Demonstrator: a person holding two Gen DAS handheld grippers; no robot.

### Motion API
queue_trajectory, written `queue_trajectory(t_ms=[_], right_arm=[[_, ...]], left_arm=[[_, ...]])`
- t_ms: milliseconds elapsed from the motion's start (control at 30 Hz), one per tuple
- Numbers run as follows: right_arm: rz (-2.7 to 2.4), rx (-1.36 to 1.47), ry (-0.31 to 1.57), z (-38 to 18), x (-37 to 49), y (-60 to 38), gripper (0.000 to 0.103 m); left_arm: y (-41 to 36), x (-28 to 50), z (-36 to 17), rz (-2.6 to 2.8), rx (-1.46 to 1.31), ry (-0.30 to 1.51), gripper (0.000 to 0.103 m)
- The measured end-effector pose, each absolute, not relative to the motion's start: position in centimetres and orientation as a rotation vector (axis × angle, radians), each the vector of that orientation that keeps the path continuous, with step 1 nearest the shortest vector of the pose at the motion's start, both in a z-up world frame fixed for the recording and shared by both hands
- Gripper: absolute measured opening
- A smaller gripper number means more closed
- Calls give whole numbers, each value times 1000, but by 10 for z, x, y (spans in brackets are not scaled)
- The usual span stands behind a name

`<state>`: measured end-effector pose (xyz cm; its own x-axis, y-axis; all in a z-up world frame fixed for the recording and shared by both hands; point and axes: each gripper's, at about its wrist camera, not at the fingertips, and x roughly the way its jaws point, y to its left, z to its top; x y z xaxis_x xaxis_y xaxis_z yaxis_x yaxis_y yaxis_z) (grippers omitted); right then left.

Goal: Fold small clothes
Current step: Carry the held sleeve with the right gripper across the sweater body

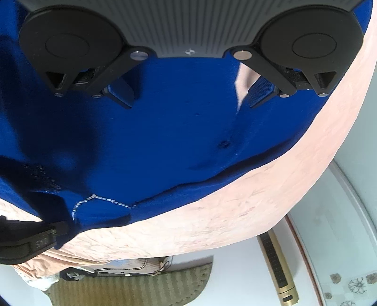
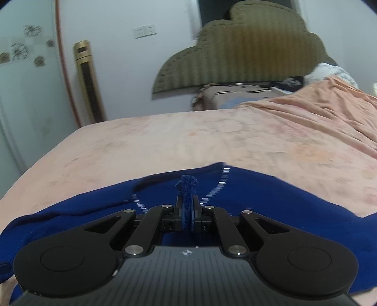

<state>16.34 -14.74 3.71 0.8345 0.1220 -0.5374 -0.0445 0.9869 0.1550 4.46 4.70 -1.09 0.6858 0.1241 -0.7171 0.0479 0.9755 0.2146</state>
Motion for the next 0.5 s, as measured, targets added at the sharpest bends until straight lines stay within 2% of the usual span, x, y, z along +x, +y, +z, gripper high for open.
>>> queue_trajectory(t_ms=[500], right_arm=[[290,41,597,24,185,-50,9]], left_arm=[[77,50,-17,95,173,849,103]])
